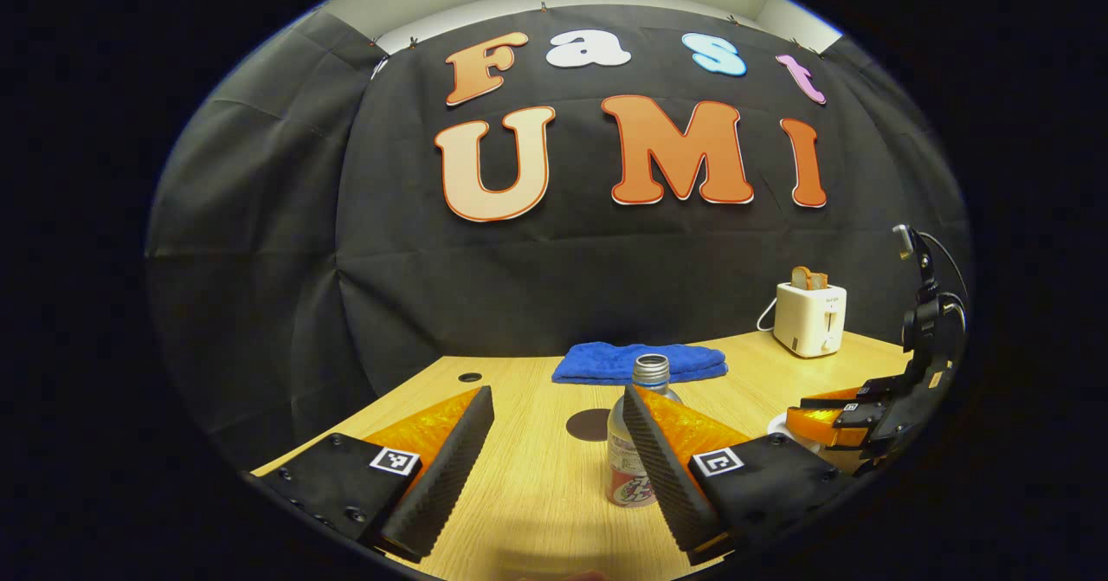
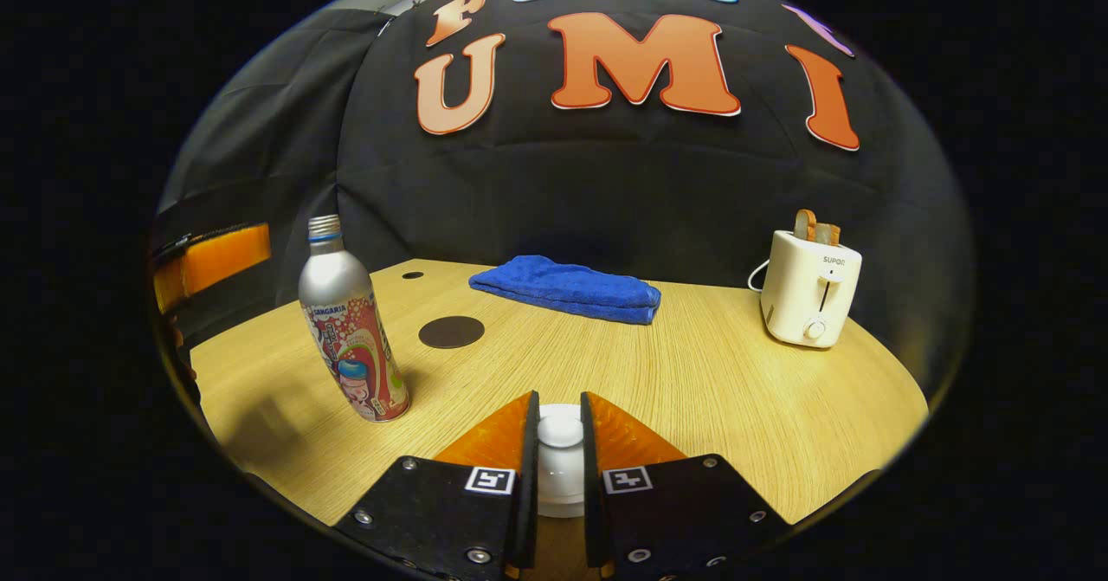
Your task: Open the teacup lid with one hand, grasp the water bottle and pour water into the teacup with the other hand; after pouring, place the water bottle on the coaster and then close the teacup lid.
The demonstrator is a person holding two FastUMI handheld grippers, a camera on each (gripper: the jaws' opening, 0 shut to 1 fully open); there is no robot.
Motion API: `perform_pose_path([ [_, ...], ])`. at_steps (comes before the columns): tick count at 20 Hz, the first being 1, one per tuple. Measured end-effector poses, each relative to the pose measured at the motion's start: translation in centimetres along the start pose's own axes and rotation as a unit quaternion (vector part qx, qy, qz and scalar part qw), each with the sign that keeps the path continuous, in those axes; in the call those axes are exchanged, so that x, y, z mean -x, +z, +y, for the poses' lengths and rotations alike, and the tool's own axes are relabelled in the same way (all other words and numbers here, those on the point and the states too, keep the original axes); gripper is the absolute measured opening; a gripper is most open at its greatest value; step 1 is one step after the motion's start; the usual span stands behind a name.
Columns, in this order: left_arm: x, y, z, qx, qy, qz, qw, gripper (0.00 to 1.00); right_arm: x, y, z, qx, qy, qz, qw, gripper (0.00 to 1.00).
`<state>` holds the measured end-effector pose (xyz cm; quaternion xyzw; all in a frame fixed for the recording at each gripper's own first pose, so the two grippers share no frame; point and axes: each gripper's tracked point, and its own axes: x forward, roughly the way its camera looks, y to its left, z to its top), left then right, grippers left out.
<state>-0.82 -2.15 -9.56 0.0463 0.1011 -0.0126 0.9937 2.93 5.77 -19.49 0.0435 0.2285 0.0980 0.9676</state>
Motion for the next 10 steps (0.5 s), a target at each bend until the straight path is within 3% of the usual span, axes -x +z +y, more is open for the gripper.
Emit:
perform_pose_path([
  [10,-0.7,-3.5,-2.2,0.019,-0.039,0.039,0.998,0.99,2.1,2.7,-1.8,-0.01,-0.012,-0.036,0.999,0.22],
])
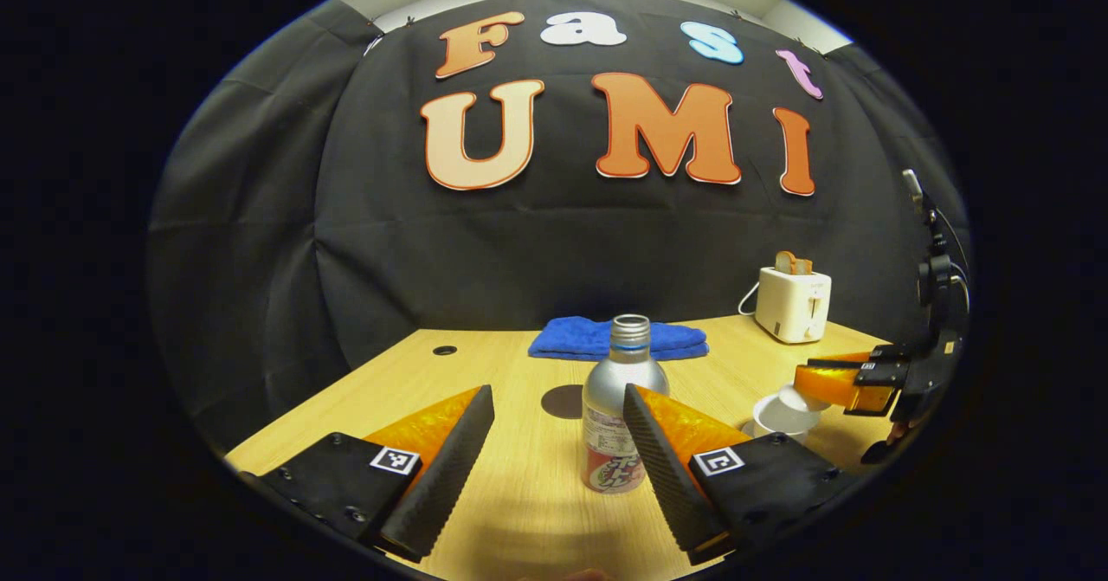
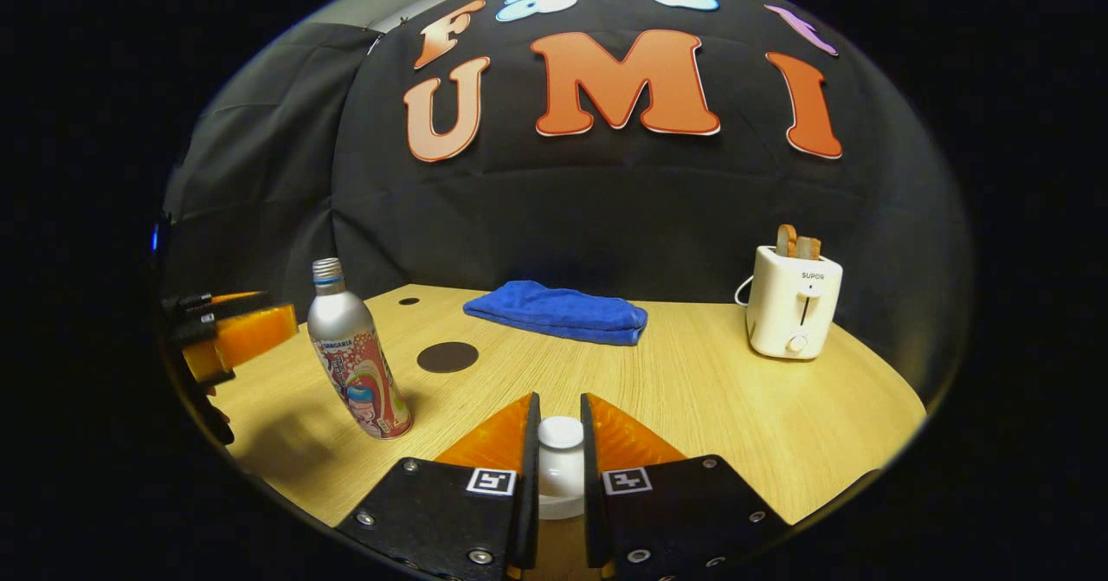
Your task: Open the teacup lid with one hand, grasp the water bottle and pour water into the teacup with the other hand; after pouring, place the water bottle on the coaster and then close the teacup lid.
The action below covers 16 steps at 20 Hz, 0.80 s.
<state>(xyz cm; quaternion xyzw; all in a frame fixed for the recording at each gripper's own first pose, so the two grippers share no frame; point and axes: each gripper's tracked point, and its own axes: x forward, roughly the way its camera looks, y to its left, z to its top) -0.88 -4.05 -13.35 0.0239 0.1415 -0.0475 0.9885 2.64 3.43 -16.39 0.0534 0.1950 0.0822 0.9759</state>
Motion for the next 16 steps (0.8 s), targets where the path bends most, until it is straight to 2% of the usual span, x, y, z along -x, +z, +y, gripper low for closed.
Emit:
perform_pose_path([
  [7,-1.3,-2.5,-2.8,-0.006,-0.033,0.019,0.999,0.97,1.4,0.7,-2.7,-0.002,-0.024,-0.01,1.0,0.22],
  [8,-1.6,-2.8,-3.2,-0.005,-0.038,0.023,0.999,0.99,1.5,0.7,-3.1,-0.003,-0.028,-0.01,1.0,0.18],
  [9,-1.9,-3.3,-3.6,-0.004,-0.042,0.029,0.999,0.99,1.6,0.7,-3.4,-0.005,-0.03,-0.011,0.999,0.18],
  [10,-2.2,-3.9,-3.7,-0.004,-0.044,0.037,0.998,0.99,1.7,0.6,-3.6,-0.007,-0.032,-0.011,0.999,0.22],
  [13,-3.1,-5.9,-4.5,0.002,-0.051,0.064,0.997,0.97,2.2,0.6,-4.8,-0.008,-0.042,-0.011,0.999,0.22],
  [16,-4.1,-8.0,-4.5,0.013,-0.054,0.092,0.994,1.0,2.5,0.4,-5.7,-0.01,-0.05,-0.011,0.999,0.22],
])
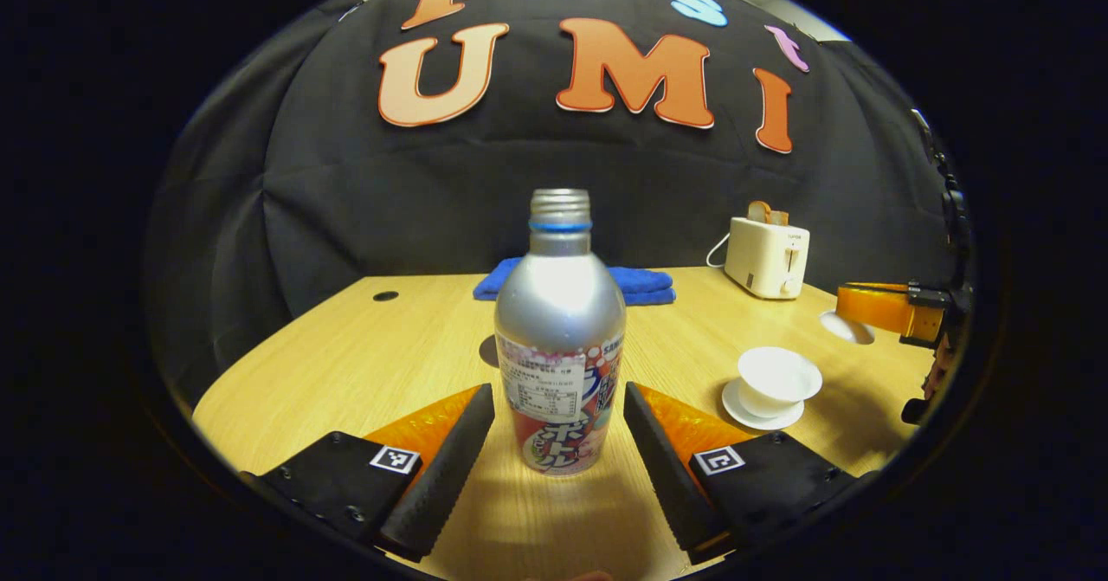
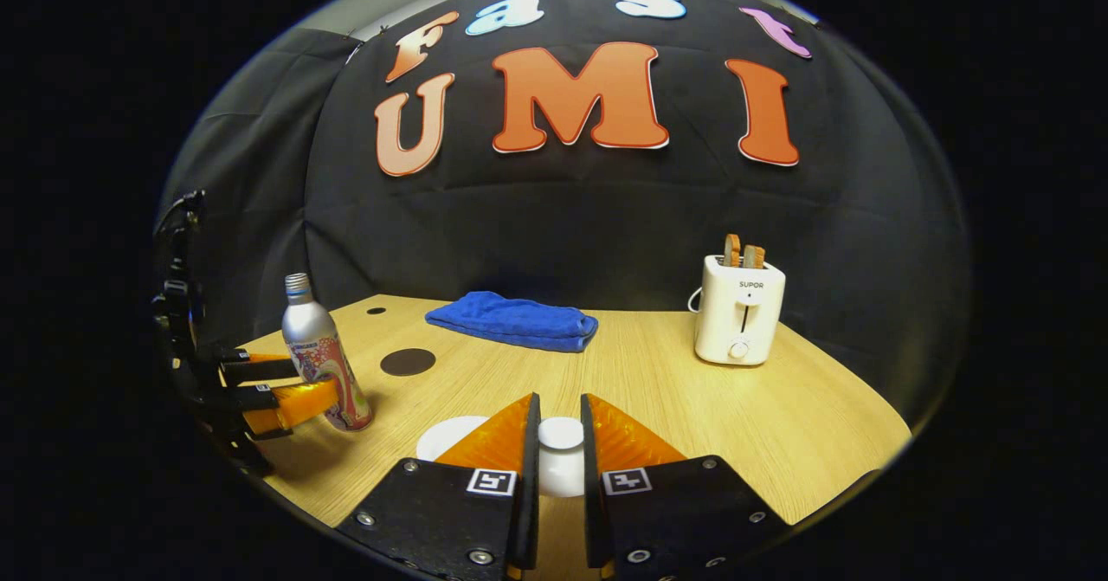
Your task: Open the teacup lid with one hand, grasp the water bottle and pour water into the teacup with the other hand; after pouring, place the water bottle on the coaster and then close the teacup lid.
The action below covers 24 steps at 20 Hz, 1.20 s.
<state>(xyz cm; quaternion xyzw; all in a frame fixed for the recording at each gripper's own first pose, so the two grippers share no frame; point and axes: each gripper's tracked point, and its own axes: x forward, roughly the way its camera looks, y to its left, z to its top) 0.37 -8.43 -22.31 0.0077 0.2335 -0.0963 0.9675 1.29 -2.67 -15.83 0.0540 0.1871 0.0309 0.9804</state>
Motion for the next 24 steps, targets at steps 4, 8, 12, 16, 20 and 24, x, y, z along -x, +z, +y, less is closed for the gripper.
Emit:
perform_pose_path([
  [4,-0.8,-0.3,0.4,0.0,0.002,0.007,1.0,0.99,0.3,-0.4,-1.5,-0.003,-0.014,0.003,1.0,0.22],
  [8,-1.5,0.1,0.3,-0.008,0.014,0.009,1.0,0.84,1.0,-1.1,-2.8,-0.01,-0.027,0.007,1.0,0.22],
  [12,-1.5,0.5,0.9,-0.053,0.022,0.016,0.998,0.82,1.7,-1.4,-3.8,-0.011,-0.034,0.009,0.999,0.22],
  [16,-2.1,2.0,0.6,-0.124,0.037,0.013,0.992,0.85,1.8,-1.5,-4.7,-0.012,-0.041,0.009,0.999,0.22],
  [20,-1.7,3.1,0.5,-0.214,0.056,0.001,0.975,0.81,2.1,-2.1,-5.8,-0.022,-0.05,0.011,0.998,0.22],
  [24,-1.5,3.6,-0.3,-0.3,0.063,-0.003,0.952,0.84,2.5,-2.7,-6.4,-0.027,-0.054,0.012,0.998,0.22],
])
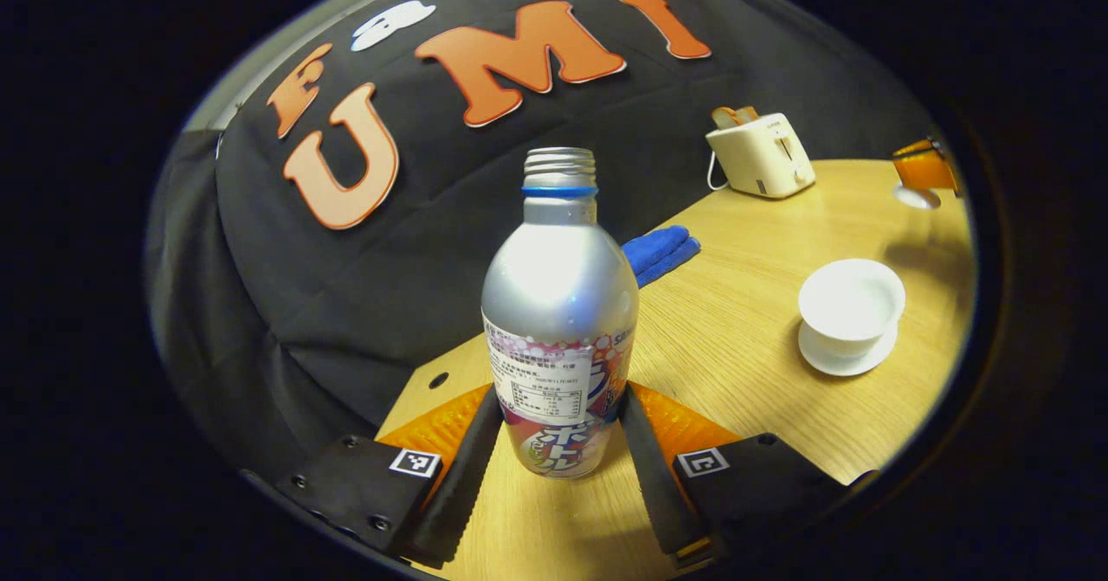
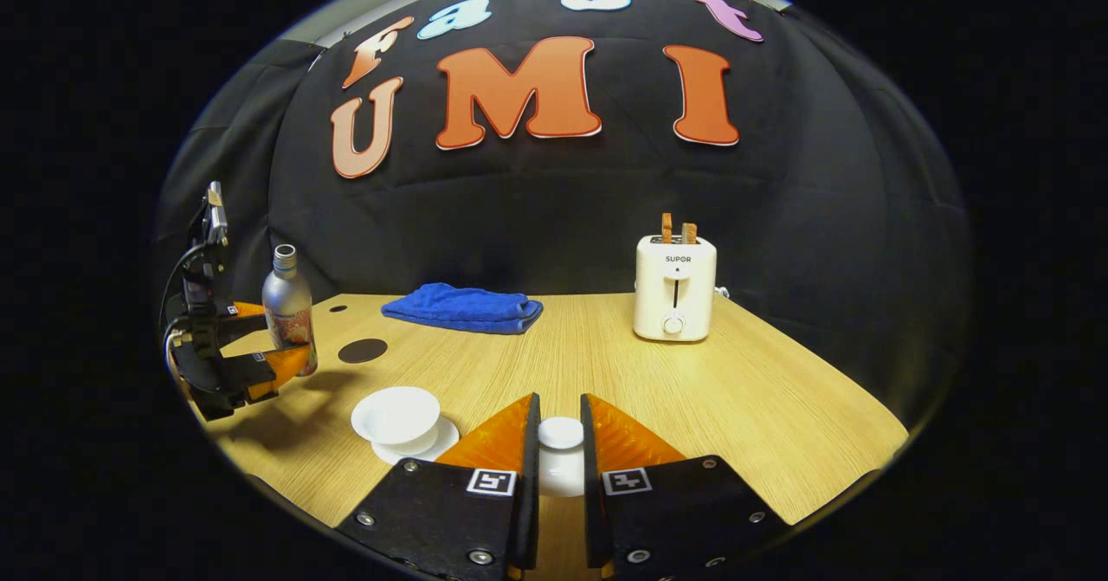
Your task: Open the teacup lid with one hand, grasp the water bottle and pour water into the teacup with the other hand; after pouring, place the water bottle on the coaster and then close the teacup lid.
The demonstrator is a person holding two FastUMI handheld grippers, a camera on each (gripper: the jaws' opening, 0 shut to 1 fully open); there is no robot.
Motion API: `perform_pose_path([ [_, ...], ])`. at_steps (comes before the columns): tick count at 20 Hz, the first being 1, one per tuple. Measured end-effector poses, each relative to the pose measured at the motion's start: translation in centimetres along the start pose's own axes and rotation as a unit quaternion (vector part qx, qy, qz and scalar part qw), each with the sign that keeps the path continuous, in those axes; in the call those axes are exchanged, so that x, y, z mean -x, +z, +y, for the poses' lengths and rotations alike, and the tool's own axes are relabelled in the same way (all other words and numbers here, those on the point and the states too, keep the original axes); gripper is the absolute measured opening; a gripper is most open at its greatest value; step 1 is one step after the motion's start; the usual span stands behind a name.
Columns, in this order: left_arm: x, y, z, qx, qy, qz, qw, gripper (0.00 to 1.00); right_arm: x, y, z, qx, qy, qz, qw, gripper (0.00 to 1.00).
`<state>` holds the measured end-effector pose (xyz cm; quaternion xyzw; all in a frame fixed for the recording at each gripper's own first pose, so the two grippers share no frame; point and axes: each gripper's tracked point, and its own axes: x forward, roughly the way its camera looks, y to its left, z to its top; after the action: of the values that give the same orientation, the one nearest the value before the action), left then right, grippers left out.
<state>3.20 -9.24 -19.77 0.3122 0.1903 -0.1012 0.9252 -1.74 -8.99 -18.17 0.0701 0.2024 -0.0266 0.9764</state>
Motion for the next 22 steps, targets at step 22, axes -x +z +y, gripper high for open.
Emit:
perform_pose_path([
  [22,-0.5,5.0,-0.1,-0.417,0.033,-0.072,0.905,0.8,2.2,1.0,-3.9,-0.015,-0.021,-0.02,0.999,0.22],
])
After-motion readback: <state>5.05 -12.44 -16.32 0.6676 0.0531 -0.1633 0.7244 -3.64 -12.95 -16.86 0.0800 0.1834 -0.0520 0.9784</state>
